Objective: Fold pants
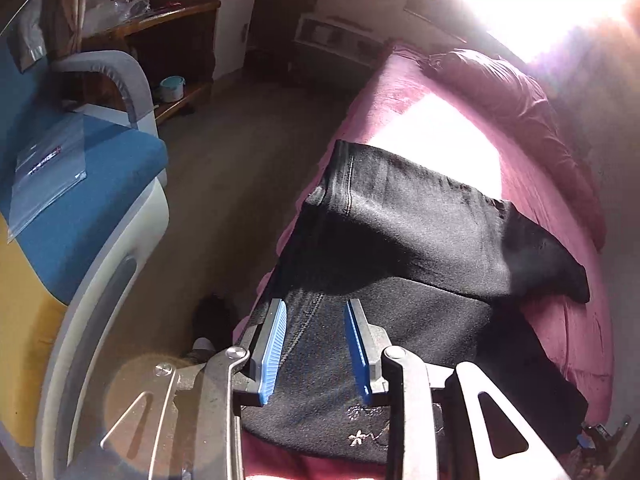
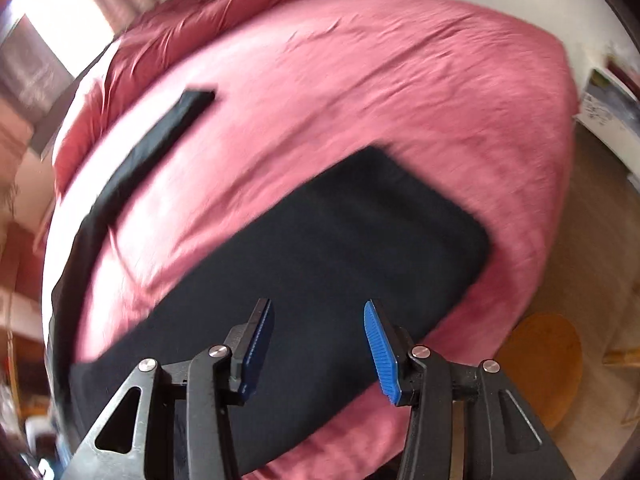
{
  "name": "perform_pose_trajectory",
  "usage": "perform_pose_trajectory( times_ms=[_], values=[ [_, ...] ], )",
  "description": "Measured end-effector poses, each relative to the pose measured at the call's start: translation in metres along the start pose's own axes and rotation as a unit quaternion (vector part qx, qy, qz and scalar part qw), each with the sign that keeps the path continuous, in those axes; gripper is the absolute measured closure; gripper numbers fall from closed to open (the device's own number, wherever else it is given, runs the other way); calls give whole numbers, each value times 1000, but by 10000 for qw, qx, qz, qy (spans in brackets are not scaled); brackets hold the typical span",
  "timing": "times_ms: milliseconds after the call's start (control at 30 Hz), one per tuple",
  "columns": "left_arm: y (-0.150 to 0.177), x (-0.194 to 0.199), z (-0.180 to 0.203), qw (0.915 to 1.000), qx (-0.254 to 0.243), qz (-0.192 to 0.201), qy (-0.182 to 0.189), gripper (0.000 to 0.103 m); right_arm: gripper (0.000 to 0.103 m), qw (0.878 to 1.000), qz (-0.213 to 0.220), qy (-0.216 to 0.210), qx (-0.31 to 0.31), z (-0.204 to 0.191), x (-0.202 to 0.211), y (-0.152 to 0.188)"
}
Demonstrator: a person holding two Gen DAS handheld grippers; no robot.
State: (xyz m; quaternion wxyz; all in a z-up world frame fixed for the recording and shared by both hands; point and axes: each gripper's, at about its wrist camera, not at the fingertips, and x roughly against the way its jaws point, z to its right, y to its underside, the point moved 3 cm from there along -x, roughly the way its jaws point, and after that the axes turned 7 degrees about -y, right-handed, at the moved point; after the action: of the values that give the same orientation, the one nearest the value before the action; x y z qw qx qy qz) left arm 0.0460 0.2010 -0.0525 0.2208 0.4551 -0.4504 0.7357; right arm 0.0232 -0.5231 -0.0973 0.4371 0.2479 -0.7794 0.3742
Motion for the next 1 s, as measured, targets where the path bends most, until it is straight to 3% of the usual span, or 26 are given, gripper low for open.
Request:
perform_pose_trajectory(
  times_ms=[300, 467, 600, 667, 867, 1000],
  values=[
    [-71, -39, 16, 9977, 465, -281, 401, 69, 53, 9909, -334, -394, 1244, -117, -36, 21],
    [-111, -87, 19, 9924, 886, -658, 540, 57, 49, 9843, -418, -531, 1633, -153, -50, 34],
    [-138, -133, 18, 9846, 1239, -1059, 631, 52, 46, 9806, -505, -518, 1824, -172, -58, 41],
    [-151, -150, 16, 9819, 1458, -1083, 538, 52, 45, 9799, -551, -485, 1856, -178, -62, 45],
    [-176, -199, 17, 9686, 1920, -1414, 705, 51, 45, 9793, -740, -281, 1863, -183, -78, 47],
    [-183, -224, 30, 9649, 1917, -1630, 759, 51, 44, 9803, -867, -187, 1767, -180, -93, 47]
  ],
)
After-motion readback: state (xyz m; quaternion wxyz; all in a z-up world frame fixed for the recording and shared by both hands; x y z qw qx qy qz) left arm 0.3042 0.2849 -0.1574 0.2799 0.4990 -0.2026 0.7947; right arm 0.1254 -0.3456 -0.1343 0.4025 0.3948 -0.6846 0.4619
